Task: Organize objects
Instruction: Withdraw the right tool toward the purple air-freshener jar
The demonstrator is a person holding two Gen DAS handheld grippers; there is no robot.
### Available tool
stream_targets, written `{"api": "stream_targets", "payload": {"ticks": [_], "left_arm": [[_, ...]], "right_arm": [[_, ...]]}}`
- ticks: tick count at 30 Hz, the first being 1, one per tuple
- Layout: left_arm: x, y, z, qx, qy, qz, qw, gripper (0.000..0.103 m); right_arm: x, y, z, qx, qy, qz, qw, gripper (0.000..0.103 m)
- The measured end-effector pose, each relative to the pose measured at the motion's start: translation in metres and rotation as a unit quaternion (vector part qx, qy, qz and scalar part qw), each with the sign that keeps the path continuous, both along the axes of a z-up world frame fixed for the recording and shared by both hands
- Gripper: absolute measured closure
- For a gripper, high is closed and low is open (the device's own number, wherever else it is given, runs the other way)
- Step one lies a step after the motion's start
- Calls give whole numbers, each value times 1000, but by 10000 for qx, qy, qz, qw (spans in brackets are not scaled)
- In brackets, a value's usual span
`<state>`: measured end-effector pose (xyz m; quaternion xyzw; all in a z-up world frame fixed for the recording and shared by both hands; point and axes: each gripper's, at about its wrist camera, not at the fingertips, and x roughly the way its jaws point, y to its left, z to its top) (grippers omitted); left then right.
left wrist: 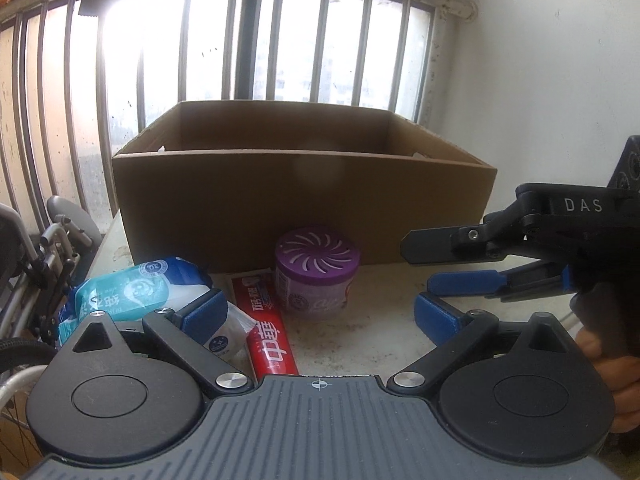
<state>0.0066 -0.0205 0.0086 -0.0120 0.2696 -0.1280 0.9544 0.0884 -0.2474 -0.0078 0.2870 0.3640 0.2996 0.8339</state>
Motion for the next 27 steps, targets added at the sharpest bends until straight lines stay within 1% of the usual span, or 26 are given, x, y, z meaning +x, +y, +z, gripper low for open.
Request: {"api": "stream_targets", "payload": {"ticks": [5, 11, 14, 17, 20, 22, 25, 27], "left_arm": [[0, -6, -5, 184, -147, -82, 9997, 3], [7, -17, -7, 438, -315, -198, 9983, 3], [13, -21, -8, 464, -330, -224, 9981, 4], [21, -23, -9, 445, -263, -249, 9984, 9], [27, -24, -12, 433, -201, -217, 9986, 12], [32, -23, -13, 409, -140, -173, 9989, 18], [38, -23, -16, 356, -30, -150, 9993, 21], [41, -24, -19, 384, 23, -117, 9992, 23]], "right_arm": [[-3, 4, 8, -80, -213, -89, 9997, 27], [1, 10, 9, -201, -312, -143, 9992, 27], [4, 10, 11, -237, -417, -180, 9987, 27], [11, 11, 9, -205, -446, -161, 9987, 27], [20, 14, 5, -191, -441, -121, 9988, 31], [27, 15, 0, -192, -404, -109, 9989, 36], [37, 16, -9, -161, -304, -89, 9994, 42], [42, 16, -14, -103, -245, -67, 9996, 44]]}}
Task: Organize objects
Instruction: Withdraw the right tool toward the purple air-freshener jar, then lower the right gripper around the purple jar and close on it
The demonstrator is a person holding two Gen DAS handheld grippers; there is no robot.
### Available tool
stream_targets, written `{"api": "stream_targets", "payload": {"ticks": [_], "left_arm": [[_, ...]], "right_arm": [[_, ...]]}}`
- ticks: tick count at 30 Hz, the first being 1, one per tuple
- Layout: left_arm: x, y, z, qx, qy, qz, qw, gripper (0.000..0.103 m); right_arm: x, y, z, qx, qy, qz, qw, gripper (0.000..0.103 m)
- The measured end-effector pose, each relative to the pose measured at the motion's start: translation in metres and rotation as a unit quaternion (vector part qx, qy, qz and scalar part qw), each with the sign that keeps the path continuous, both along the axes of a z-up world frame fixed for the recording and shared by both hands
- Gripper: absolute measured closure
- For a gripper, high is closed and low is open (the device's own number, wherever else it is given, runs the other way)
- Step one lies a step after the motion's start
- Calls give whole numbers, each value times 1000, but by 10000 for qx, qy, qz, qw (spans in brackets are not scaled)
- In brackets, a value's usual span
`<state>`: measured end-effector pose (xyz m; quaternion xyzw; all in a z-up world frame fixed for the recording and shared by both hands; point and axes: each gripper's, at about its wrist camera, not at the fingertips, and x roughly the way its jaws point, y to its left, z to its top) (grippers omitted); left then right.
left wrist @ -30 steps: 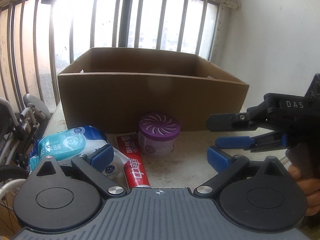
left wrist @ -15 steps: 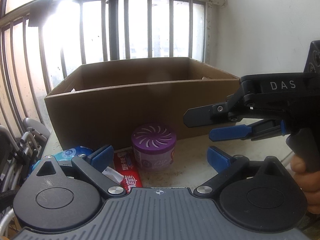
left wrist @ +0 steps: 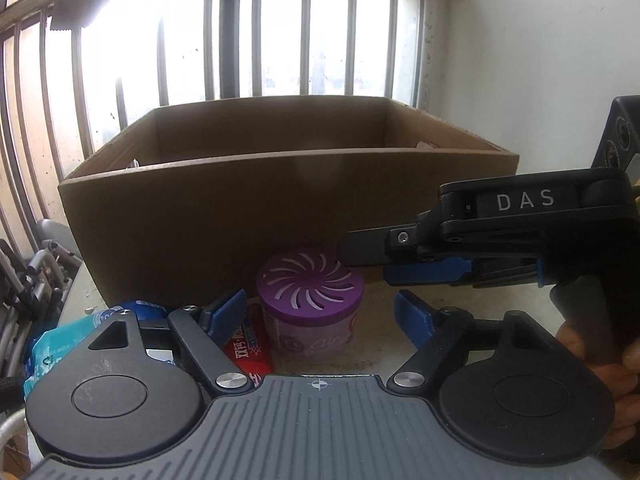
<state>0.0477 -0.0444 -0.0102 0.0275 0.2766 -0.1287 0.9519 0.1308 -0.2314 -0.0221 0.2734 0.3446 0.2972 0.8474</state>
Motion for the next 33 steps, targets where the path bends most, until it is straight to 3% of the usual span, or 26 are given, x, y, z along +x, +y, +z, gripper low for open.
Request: {"api": "stream_targets", "payload": {"ticks": [8, 18, 33], "left_arm": [[14, 2, -14, -37, 399, 44, 9992, 24], [11, -4, -18, -93, 399, 18, 9992, 24], [-6, -13, -13, -355, 527, -170, 9978, 24]], "right_arm": [[15, 1, -13, 157, 101, 216, 9996, 56], [16, -6, -16, 266, 140, 256, 9992, 70], [-11, -29, -13, 225, 244, -40, 9994, 70]]}}
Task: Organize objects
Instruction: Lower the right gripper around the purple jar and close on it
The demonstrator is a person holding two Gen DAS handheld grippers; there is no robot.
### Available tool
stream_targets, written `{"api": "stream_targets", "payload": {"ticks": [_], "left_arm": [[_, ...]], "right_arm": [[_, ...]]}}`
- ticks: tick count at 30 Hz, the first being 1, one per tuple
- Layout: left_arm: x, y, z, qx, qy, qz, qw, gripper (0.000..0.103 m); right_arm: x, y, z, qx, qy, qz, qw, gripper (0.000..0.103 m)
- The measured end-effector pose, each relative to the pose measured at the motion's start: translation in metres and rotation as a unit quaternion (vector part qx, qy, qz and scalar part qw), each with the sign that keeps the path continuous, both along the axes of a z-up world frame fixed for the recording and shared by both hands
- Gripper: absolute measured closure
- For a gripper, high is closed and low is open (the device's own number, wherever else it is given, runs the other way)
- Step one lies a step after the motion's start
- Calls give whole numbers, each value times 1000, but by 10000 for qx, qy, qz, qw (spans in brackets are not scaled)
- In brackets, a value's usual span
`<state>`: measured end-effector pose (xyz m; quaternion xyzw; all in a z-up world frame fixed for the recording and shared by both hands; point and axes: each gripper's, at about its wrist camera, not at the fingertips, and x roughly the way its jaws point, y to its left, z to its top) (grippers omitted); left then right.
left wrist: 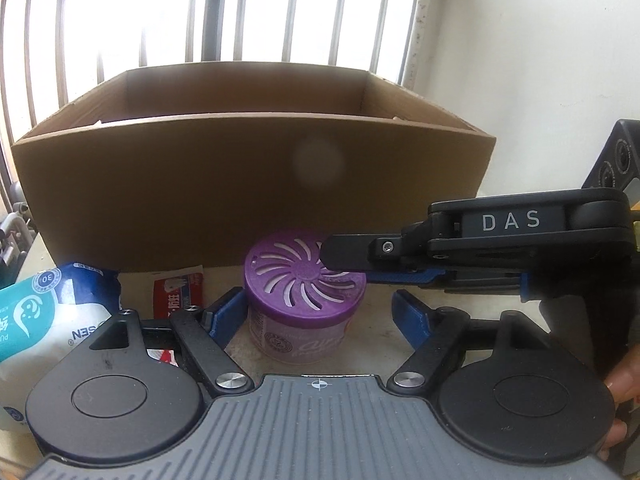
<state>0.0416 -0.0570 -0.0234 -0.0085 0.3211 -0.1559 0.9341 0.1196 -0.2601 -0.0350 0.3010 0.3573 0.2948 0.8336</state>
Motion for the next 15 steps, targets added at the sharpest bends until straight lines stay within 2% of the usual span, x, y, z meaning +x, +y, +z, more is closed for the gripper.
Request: {"api": "stream_targets", "payload": {"ticks": [15], "left_arm": [[-23, -18, 5, -110, 59, -354, 9993, 22]], "right_arm": [[-24, -22, -7, 85, 200, -282, 9994, 70]]}}
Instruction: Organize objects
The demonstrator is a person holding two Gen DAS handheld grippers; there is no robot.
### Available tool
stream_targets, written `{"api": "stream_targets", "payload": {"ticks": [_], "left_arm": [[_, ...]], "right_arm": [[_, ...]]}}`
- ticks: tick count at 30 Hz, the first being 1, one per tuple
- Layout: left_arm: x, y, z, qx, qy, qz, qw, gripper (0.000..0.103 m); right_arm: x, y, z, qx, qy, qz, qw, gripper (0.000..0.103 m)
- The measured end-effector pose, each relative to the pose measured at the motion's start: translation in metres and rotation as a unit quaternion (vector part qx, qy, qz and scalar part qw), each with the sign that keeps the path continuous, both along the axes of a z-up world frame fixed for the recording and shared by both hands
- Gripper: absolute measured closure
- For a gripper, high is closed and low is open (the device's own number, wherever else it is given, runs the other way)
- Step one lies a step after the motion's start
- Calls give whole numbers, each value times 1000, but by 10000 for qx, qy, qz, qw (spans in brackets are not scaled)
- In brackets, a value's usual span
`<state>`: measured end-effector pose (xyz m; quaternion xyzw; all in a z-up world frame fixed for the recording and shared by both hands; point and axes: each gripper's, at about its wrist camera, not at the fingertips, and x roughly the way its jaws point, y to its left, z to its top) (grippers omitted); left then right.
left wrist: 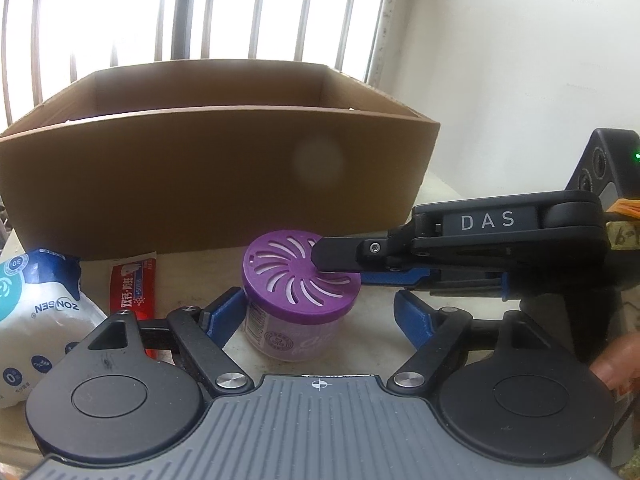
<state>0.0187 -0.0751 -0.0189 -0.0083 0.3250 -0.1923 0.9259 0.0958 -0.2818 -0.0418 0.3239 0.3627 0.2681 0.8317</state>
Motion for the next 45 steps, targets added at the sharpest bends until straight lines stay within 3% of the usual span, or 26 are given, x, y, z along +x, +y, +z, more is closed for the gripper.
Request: {"api": "stream_targets", "payload": {"ticks": [12, 18, 24, 31, 45], "left_arm": [[-11, -9, -15, 438, -339, -28, 9985, 17], [-8, -9, -22, 441, -299, 10, 9986, 17], [-4, -13, -25, 458, -398, 102, 9981, 23], [-9, -16, -30, 624, -408, 158, 9971, 38], [-34, -10, -29, 651, -358, 118, 9972, 39]], "right_arm": [[-2, -3, -2, 45, 100, -87, 9999, 68], [0, -6, -6, 106, 183, -68, 9998, 61], [2, -6, -9, 179, 196, -44, 9996, 61], [1, -7, -11, 244, 202, 23, 9995, 60], [-16, 2, -5, 83, 142, 170, 9997, 60]]}}
